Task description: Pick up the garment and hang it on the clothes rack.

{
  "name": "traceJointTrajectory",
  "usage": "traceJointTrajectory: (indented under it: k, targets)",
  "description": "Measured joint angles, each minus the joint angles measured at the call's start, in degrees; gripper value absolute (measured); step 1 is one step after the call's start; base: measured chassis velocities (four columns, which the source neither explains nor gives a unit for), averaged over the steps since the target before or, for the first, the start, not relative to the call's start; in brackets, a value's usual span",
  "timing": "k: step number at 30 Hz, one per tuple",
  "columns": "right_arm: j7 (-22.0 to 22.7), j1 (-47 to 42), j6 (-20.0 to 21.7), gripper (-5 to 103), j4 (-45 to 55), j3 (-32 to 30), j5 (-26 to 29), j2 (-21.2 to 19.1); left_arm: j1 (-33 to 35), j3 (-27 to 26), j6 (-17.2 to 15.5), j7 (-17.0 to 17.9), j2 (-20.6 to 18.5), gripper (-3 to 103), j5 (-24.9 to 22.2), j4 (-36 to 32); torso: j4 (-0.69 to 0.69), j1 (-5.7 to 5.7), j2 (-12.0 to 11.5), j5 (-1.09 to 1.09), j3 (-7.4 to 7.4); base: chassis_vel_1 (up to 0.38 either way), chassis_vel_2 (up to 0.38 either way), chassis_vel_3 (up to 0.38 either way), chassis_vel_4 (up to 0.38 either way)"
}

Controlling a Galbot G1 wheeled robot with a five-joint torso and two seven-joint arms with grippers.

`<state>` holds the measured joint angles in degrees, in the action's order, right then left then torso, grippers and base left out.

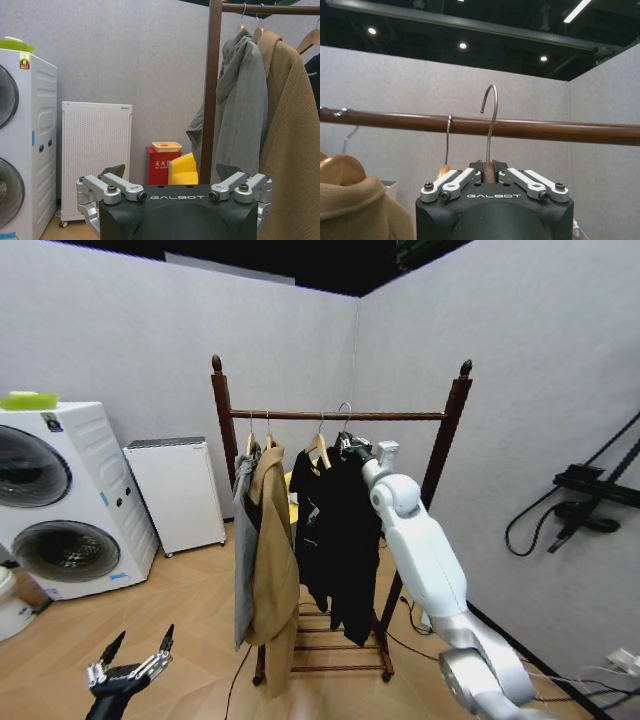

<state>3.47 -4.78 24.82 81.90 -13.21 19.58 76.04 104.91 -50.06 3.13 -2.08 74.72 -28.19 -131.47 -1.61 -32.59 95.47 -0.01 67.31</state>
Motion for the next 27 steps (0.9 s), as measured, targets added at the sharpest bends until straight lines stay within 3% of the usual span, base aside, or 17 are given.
traceJointTrajectory:
  k: [12, 27]
  targets:
    - [0.6, 4.9, -0.9, 10, -7.6, -0.1, -3.3, 3.8, 0.0, 0.0, 0.0, 0.0, 0.0, 100, 0.0, 0.0, 0.0, 0.01, 0.0, 0.0, -0.01, 0.0, 0.0, 0.0, 0.0]
    - [-0.8, 3.3, -1.1, 7, -9.5, -0.7, -6.8, 4.3, 0.0, 0.0, 0.0, 0.0, 0.0, 100, 0.0, 0.0, -0.01, 0.0, 0.0, 0.01, -0.01, 0.0, 0.0, 0.0, 0.0]
